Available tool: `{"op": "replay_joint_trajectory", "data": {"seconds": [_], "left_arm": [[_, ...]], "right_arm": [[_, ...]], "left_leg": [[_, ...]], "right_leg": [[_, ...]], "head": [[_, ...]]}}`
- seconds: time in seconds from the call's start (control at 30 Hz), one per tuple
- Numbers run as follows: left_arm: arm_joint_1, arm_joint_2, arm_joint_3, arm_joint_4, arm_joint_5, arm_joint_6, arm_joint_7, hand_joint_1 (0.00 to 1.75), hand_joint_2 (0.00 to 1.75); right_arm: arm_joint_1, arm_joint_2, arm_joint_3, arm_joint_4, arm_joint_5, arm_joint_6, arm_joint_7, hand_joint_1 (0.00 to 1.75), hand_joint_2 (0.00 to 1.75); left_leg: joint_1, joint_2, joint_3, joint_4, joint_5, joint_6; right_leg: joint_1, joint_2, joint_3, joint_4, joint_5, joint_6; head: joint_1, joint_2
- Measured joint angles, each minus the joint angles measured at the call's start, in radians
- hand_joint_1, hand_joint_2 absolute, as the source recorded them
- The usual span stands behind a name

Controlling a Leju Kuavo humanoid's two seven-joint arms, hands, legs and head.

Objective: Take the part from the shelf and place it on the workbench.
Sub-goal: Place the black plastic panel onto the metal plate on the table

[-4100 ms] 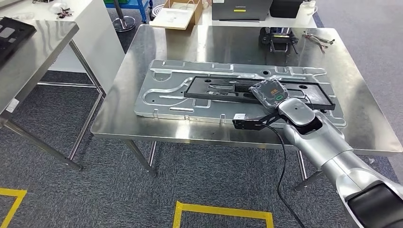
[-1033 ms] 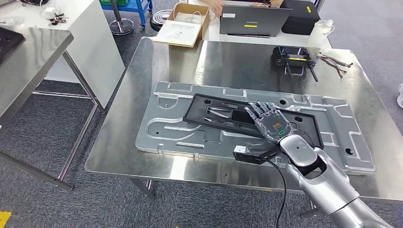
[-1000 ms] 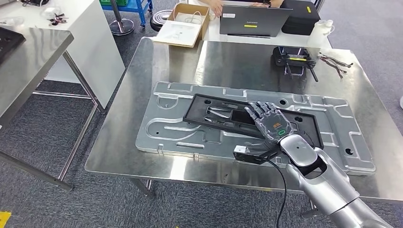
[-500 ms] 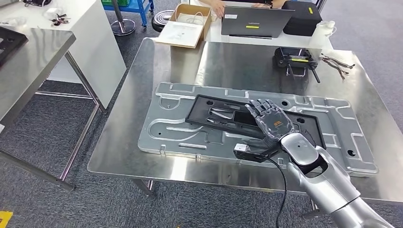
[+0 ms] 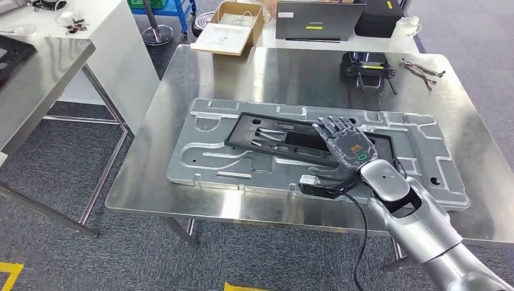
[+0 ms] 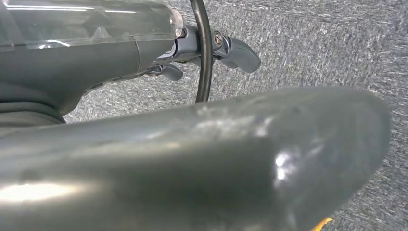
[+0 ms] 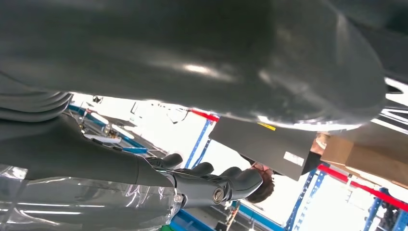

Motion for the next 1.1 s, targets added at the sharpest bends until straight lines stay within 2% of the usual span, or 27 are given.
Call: {"op": "replay_joint_trajectory", "data": {"seconds": [0.03, 0.07, 0.17, 0.2, 0.23, 0.27, 0.33, 0.37, 0.4, 0.43, 0.47, 0.5, 0.57, 0.6, 0.63, 0.7, 0.73, 0.77, 0.83, 0.87, 0.9, 0.93, 0.97, 1.0, 1.03, 1.07, 1.1], "left_arm": [[-0.001, 0.000, -0.001, 0.000, 0.001, 0.001, 0.000, 0.00, 0.00], [-0.002, 0.000, -0.002, 0.000, 0.002, 0.002, 0.000, 0.00, 0.00], [-0.002, 0.001, -0.003, 0.000, 0.004, 0.003, 0.000, 0.00, 0.00], [-0.002, 0.001, -0.003, 0.000, 0.005, 0.003, 0.000, 0.00, 0.00], [-0.003, 0.001, -0.004, 0.000, 0.005, 0.003, 0.000, 0.00, 0.00], [-0.004, 0.001, -0.005, 0.000, 0.006, 0.003, 0.000, 0.00, 0.00], [-0.005, 0.001, -0.009, 0.000, 0.009, 0.004, -0.001, 0.00, 0.00], [-0.004, 0.001, -0.012, 0.000, 0.011, 0.005, -0.001, 0.00, 0.00], [-0.004, 0.000, -0.016, 0.000, 0.013, 0.005, -0.001, 0.00, 0.00], [-0.004, 0.000, -0.020, 0.000, 0.015, 0.005, -0.001, 0.00, 0.00], [-0.004, 0.000, -0.023, 0.000, 0.017, 0.006, 0.000, 0.00, 0.00], [-0.004, 0.000, -0.026, 0.000, 0.017, 0.006, 0.000, 0.00, 0.00], [-0.004, -0.001, -0.029, -0.001, 0.018, 0.006, 0.001, 0.00, 0.00], [-0.005, -0.001, -0.031, -0.002, 0.018, 0.005, 0.001, 0.00, 0.00], [-0.004, -0.001, -0.032, -0.002, 0.018, 0.005, 0.002, 0.00, 0.00], [-0.003, 0.000, -0.034, -0.002, 0.018, 0.005, 0.002, 0.00, 0.00], [-0.003, 0.001, -0.035, -0.002, 0.019, 0.005, 0.003, 0.00, 0.00], [-0.002, 0.002, -0.035, -0.002, 0.019, 0.005, 0.003, 0.00, 0.00], [-0.003, 0.003, -0.036, -0.002, 0.020, 0.005, 0.004, 0.00, 0.00], [-0.004, 0.003, -0.036, -0.002, 0.021, 0.005, 0.005, 0.00, 0.00], [-0.004, 0.003, -0.037, -0.002, 0.021, 0.005, 0.006, 0.00, 0.00], [-0.004, 0.003, -0.038, -0.002, 0.022, 0.005, 0.007, 0.00, 0.00], [-0.005, 0.004, -0.039, -0.002, 0.022, 0.005, 0.008, 0.00, 0.00], [-0.006, 0.005, -0.041, -0.002, 0.023, 0.005, 0.008, 0.00, 0.00], [-0.007, 0.006, -0.043, -0.002, 0.023, 0.005, 0.009, 0.00, 0.00], [-0.009, 0.007, -0.045, -0.002, 0.024, 0.004, 0.010, 0.00, 0.00], [-0.011, 0.007, -0.046, -0.003, 0.024, 0.004, 0.010, 0.00, 0.00]], "right_arm": [[0.000, -0.004, -0.002, -0.006, -0.001, 0.000, 0.000, 0.00, 0.00], [0.000, -0.008, -0.003, -0.011, -0.002, 0.000, 0.001, 0.00, 0.00], [0.002, -0.020, -0.006, -0.022, -0.004, 0.000, 0.002, 0.00, 0.00], [0.002, -0.024, -0.006, -0.024, -0.005, 0.000, 0.002, 0.00, 0.00], [0.003, -0.028, -0.007, -0.025, -0.005, 0.000, 0.002, 0.00, 0.00], [0.004, -0.032, -0.008, -0.027, -0.006, -0.001, 0.002, 0.00, 0.00], [0.010, -0.040, -0.012, -0.032, -0.007, -0.001, 0.003, 0.00, 0.00], [0.018, -0.045, -0.014, -0.036, -0.009, -0.002, 0.004, 0.00, 0.00], [0.027, -0.050, -0.017, -0.042, -0.010, -0.002, 0.005, 0.00, 0.00], [0.037, -0.056, -0.021, -0.048, -0.012, -0.003, 0.006, 0.00, 0.00], [0.045, -0.063, -0.027, -0.056, -0.014, -0.004, 0.007, 0.00, 0.00], [0.050, -0.070, -0.033, -0.064, -0.015, -0.005, 0.008, 0.00, 0.00], [0.055, -0.081, -0.047, -0.081, -0.018, -0.008, 0.008, 0.00, 0.00], [0.056, -0.086, -0.053, -0.088, -0.019, -0.010, 0.009, 0.00, 0.00], [0.059, -0.090, -0.057, -0.093, -0.020, -0.011, 0.009, 0.00, 0.00], [0.065, -0.096, -0.061, -0.097, -0.020, -0.013, 0.009, 0.00, 0.00], [0.067, -0.097, -0.062, -0.098, -0.020, -0.013, 0.009, 0.00, 0.00], [0.069, -0.097, -0.062, -0.100, -0.020, -0.013, 0.008, 0.00, 0.00], [0.073, -0.097, -0.062, -0.103, -0.020, -0.013, 0.009, 0.00, 0.00], [0.075, -0.097, -0.062, -0.104, -0.019, -0.013, 0.009, 0.00, 0.00], [0.078, -0.097, -0.062, -0.105, -0.019, -0.013, 0.009, 0.00, 0.00], [0.081, -0.097, -0.062, -0.105, -0.019, -0.013, 0.009, 0.00, 0.00], [0.083, -0.097, -0.063, -0.106, -0.019, -0.013, 0.009, 0.00, 0.00], [0.085, -0.097, -0.063, -0.106, -0.019, -0.014, 0.009, 0.00, 0.00], [0.087, -0.098, -0.065, -0.109, -0.019, -0.014, 0.009, 0.00, 0.00], [0.091, -0.101, -0.068, -0.114, -0.019, -0.015, 0.010, 0.00, 0.00], [0.094, -0.104, -0.072, -0.119, -0.019, -0.016, 0.011, 0.00, 0.00]], "left_leg": [[-0.003, -0.001, 0.035, -0.058, 0.014, 0.004], [-0.005, -0.002, 0.054, -0.093, 0.018, 0.009], [-0.010, -0.001, 0.047, -0.107, 0.033, 0.026], [-0.008, 0.001, 0.040, -0.110, 0.043, 0.035], [-0.006, 0.004, 0.031, -0.113, 0.054, 0.045], [-0.005, 0.006, 0.020, -0.116, 0.065, 0.053], [-0.009, 0.007, -0.008, -0.114, 0.086, 0.062], [-0.011, 0.008, -0.023, -0.113, 0.096, 0.062], [-0.014, 0.008, -0.037, -0.111, 0.105, 0.063], [-0.016, 0.007, -0.051, -0.108, 0.113, 0.063], [-0.018, 0.007, -0.064, -0.105, 0.121, 0.063], [-0.020, 0.007, -0.075, -0.102, 0.128, 0.061], [-0.024, 0.008, -0.089, -0.097, 0.141, 0.054], [-0.023, 0.008, -0.092, -0.097, 0.149, 0.049], [-0.022, 0.009, -0.093, -0.100, 0.157, 0.043], [-0.020, 0.007, -0.100, -0.098, 0.157, 0.030], [-0.019, 0.006, -0.108, -0.081, 0.132, 0.024], [-0.017, 0.005, -0.120, -0.047, 0.091, 0.017], [-0.010, 0.005, -0.146, 0.068, -0.008, 0.005], [-0.006, 0.005, -0.153, 0.126, -0.032, 0.000], [-0.002, 0.005, -0.152, 0.166, -0.032, -0.005], [0.002, 0.005, -0.136, 0.176, -0.010, -0.010], [0.005, 0.005, -0.105, 0.154, 0.023, -0.014], [0.009, 0.005, -0.062, 0.105, 0.046, -0.016], [0.008, 0.004, -0.010, 0.035, 0.045, -0.017], [0.006, 0.002, 0.033, -0.028, 0.033, -0.012], [0.003, 0.000, 0.059, -0.073, 0.016, -0.005]], "right_leg": [[0.000, 0.000, -0.004, 0.001, 0.005, 0.006], [0.000, 0.000, -0.006, 0.001, 0.010, 0.013], [0.000, 0.001, -0.009, -0.003, 0.027, 0.033], [0.000, 0.001, -0.015, 0.003, 0.017, 0.037], [-0.001, 0.001, -0.025, 0.023, -0.009, 0.040], [-0.001, 0.002, -0.042, 0.065, -0.053, 0.041], [-0.001, 0.002, -0.080, 0.191, -0.146, 0.043], [0.000, 0.002, -0.091, 0.247, -0.169, 0.043], [0.000, 0.002, -0.087, 0.274, -0.165, 0.042], [0.002, 0.002, -0.067, 0.268, -0.142, 0.039], [0.005, 0.002, -0.028, 0.227, -0.112, 0.034], [0.009, 0.002, 0.023, 0.161, -0.094, 0.025], [0.018, 0.000, 0.114, 0.025, -0.095, 0.011], [0.021, 0.000, 0.136, -0.014, -0.103, 0.006], [0.024, -0.001, 0.140, -0.031, -0.103, 0.003], [0.020, -0.003, 0.130, -0.040, -0.082, -0.006], [0.017, -0.005, 0.122, -0.045, -0.069, -0.012], [0.014, -0.007, 0.111, -0.048, -0.056, -0.017], [0.013, -0.008, 0.083, -0.046, -0.034, -0.022], [0.013, -0.008, 0.067, -0.043, -0.023, -0.021], [0.012, -0.008, 0.049, -0.040, -0.012, -0.018], [0.011, -0.008, 0.031, -0.035, -0.002, -0.015], [0.009, -0.008, 0.013, -0.028, 0.007, -0.011], [0.007, -0.008, -0.003, -0.020, 0.015, -0.005], [0.006, -0.008, -0.017, -0.012, 0.021, 0.001], [0.005, -0.008, -0.026, -0.006, 0.028, 0.008], [0.005, -0.009, -0.031, -0.003, 0.035, 0.015]], "head": [[0.000, 0.000], [0.000, 0.000], [0.000, 0.000], [0.000, 0.000], [0.000, 0.000], [0.000, 0.000], [0.000, 0.000], [0.000, 0.000], [0.000, 0.000], [0.000, 0.000], [0.000, 0.000], [0.000, 0.000], [0.000, 0.000], [0.000, 0.000], [0.000, 0.000], [0.000, 0.000], [0.000, 0.000], [0.000, 0.000], [0.000, 0.000], [0.000, 0.000], [0.000, 0.000], [0.000, 0.000], [0.000, 0.000], [0.000, 0.000], [0.000, 0.000], [0.000, 0.000], [0.000, 0.000]]}}
